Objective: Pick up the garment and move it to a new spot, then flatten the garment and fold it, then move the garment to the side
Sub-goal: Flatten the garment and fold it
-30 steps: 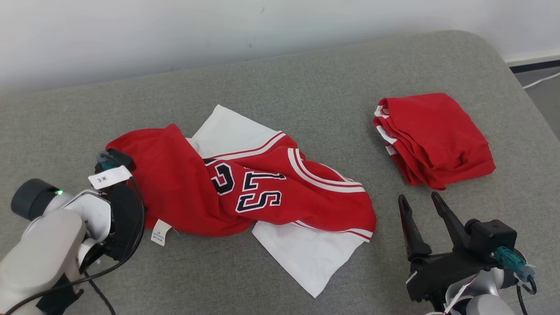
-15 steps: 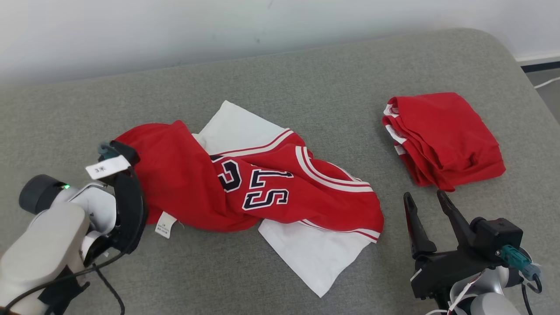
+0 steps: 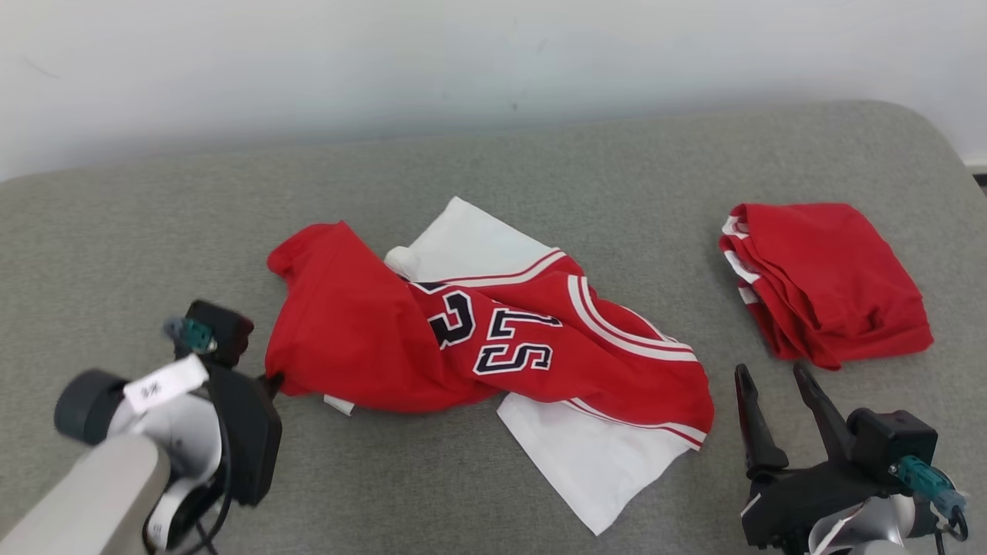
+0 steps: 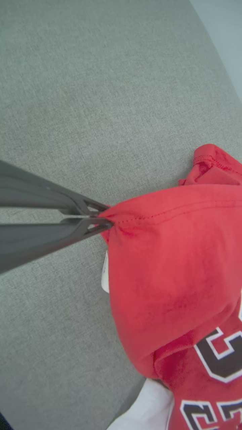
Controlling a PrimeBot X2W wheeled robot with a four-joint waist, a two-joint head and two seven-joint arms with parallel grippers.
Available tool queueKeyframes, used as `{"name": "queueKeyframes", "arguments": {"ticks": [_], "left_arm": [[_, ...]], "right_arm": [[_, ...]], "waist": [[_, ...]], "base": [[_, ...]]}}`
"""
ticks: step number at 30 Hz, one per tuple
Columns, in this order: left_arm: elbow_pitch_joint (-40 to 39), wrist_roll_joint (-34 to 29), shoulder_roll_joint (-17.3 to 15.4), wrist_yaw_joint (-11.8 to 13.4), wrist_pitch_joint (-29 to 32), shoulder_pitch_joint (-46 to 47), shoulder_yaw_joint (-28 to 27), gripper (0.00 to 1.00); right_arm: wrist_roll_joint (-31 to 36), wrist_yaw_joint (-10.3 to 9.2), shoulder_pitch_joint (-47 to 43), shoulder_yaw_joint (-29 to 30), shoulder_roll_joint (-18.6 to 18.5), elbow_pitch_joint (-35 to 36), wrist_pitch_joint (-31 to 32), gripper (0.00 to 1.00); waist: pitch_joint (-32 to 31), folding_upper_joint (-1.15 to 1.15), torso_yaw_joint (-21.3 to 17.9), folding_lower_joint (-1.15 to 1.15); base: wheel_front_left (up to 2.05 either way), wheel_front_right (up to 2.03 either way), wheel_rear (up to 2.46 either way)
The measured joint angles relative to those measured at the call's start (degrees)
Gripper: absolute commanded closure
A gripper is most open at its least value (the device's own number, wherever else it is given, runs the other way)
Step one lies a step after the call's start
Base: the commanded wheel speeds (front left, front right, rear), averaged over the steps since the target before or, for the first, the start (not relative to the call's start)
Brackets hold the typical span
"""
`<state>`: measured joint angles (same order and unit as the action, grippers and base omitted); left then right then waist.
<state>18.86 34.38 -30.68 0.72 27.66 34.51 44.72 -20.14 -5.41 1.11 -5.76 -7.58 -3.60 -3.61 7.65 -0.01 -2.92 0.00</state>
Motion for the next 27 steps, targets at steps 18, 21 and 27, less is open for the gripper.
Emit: {"name": "queueKeyframes", "arguments": {"ticks": [18,21,27], "left_arm": [[-17.50,3.52,-9.72,6.33,0.41,-22.50,-4.95,1.00],[-15.80,3.33,-10.46,6.33,0.34,-22.51,-6.73,0.33],[-13.14,2.27,-9.64,6.33,-1.54,-23.97,-11.49,0.00]], "right_arm": [[-0.01,-0.37,-1.99,0.37,-0.01,1.56,0.14,0.00],[-0.01,-0.47,-1.78,0.31,-0.01,1.43,0.16,0.00],[-0.01,-0.47,-1.65,0.03,-0.02,0.78,0.60,0.00]], "waist": [[-2.44,0.00,3.80,0.00],[-2.37,0.00,3.84,0.00],[-3.06,0.01,3.82,0.01]], "base": [[0.00,0.00,0.00],[0.00,0.00,0.00],[0.00,0.00,0.00]]}}
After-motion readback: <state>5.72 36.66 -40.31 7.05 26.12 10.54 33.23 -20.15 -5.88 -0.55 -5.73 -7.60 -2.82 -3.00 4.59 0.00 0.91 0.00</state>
